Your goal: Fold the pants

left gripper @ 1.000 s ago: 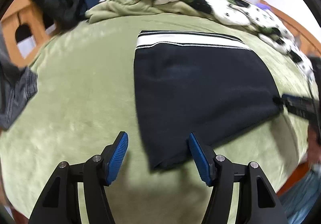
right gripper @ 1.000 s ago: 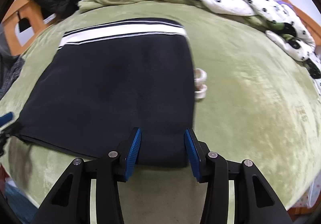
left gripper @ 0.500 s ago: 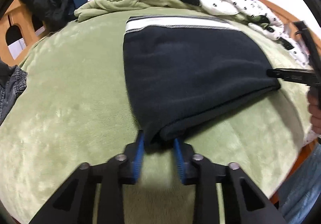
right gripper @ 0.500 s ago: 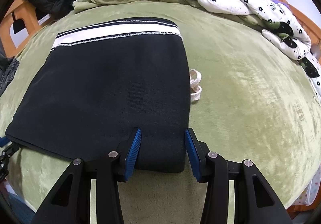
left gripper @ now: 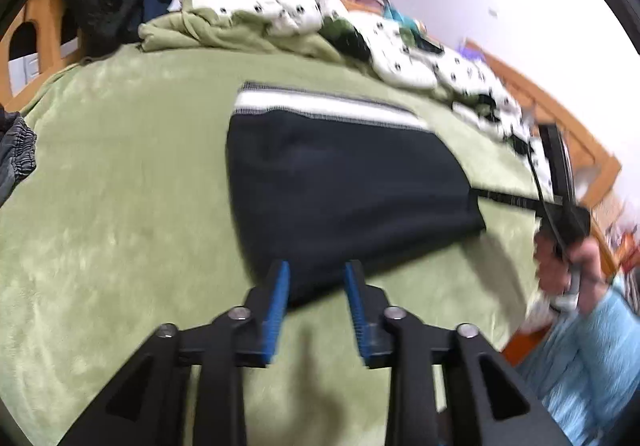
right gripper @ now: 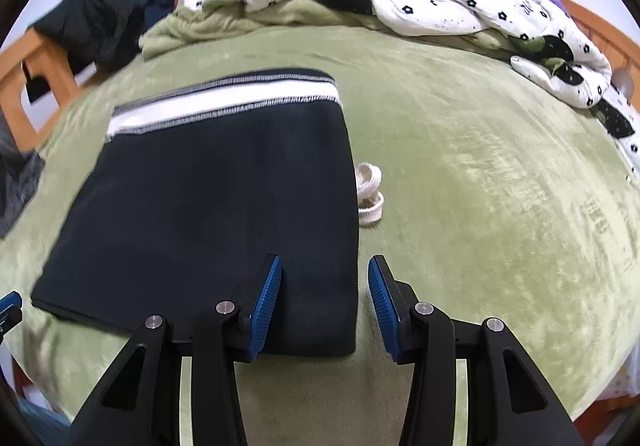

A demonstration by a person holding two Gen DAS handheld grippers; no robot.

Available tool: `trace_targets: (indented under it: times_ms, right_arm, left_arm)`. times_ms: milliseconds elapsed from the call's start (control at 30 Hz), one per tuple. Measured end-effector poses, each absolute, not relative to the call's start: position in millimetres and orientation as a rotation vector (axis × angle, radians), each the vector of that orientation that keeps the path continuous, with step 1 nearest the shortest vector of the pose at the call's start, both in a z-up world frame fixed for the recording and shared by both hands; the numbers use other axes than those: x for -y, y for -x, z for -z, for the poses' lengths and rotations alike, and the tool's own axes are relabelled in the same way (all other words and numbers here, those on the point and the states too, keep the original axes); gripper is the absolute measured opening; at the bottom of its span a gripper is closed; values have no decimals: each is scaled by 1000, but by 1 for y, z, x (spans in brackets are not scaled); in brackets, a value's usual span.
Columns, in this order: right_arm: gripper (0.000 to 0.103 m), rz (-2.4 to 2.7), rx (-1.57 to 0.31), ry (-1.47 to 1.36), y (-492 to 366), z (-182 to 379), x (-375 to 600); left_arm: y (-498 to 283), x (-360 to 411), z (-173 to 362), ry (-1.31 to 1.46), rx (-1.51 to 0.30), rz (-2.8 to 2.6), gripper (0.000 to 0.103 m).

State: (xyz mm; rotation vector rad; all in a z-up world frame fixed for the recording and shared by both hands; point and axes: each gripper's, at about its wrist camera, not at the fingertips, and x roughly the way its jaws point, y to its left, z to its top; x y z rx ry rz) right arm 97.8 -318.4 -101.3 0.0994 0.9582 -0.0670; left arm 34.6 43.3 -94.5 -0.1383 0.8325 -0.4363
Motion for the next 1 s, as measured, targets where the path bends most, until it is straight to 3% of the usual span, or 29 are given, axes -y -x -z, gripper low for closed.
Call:
trace_targets:
  times_ms: [267, 400, 467, 767, 867, 1000]
  right_arm:
    - [45, 60, -1016, -63, -94, 122, 308]
    - [45, 63, -1029, -83, -87, 117, 312]
    - [45, 76, -1021, -84, -81, 110, 313]
    - [45, 31, -869, -138, -33, 44, 308]
    - [51, 28, -834, -127, -17, 25, 305]
    - [56, 28, -807, -117, 3, 8, 299]
  left_arm:
    - [-82, -1, 133, 118, -960, 276, 30]
    - [-70, 23, 134, 56, -959, 239, 43]
    - [-62, 33, 131, 10, -966, 246, 44]
    - [-24, 20, 79, 57, -937, 261, 45]
    - [-16, 14, 54, 104, -908, 247, 45]
    - [2, 12, 25, 98, -852, 204, 59]
